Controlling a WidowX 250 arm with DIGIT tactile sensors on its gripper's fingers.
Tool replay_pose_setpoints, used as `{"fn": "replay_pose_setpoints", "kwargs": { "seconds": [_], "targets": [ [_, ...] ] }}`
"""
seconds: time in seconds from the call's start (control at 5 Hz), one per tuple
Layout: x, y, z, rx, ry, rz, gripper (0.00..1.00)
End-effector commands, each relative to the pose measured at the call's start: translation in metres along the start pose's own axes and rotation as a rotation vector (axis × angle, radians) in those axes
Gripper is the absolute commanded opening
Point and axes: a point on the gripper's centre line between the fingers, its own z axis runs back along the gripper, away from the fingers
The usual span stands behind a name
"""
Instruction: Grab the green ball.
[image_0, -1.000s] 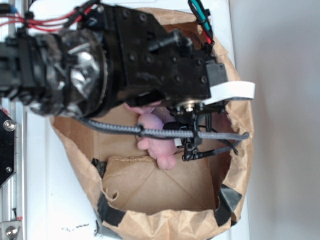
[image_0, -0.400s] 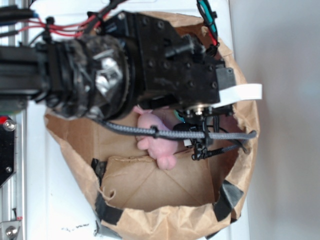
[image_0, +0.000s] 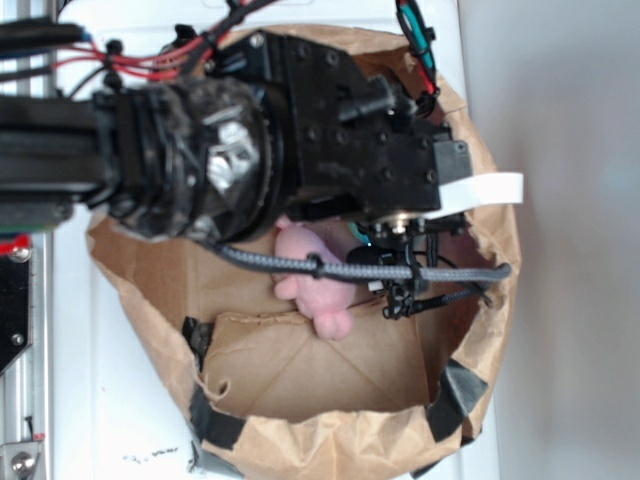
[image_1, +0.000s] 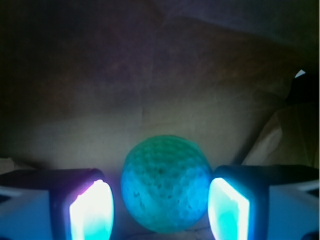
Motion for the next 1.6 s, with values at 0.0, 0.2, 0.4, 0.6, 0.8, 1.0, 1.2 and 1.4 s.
{"fn": "replay_pose_setpoints", "kwargs": {
  "seconds": [0.0,0.2,0.4,0.6,0.8,1.0,1.2,1.4],
  "targets": [
    [0.0102,-0.01,0.0006,0.026,-0.076,-0.017,1.0],
    [0.0059,-0.0115,-0.0033,0.035,-0.072,-0.029,1.0],
    [0.0051,-0.0126,-0.0046,0.04,-0.074,-0.03,1.0],
    [0.0048,-0.0126,-0.0057,0.047,-0.084,-0.03,1.0],
    [0.006,-0.012,-0.0052,0.047,-0.076,-0.009,0.38],
    [0.0076,-0.0113,-0.0051,0.046,-0.073,0.0,0.0],
    [0.0076,-0.0115,-0.0046,0.046,-0.073,0.002,0.0],
    [0.0075,-0.0117,-0.0041,0.046,-0.074,0.004,0.0]
  ]
}}
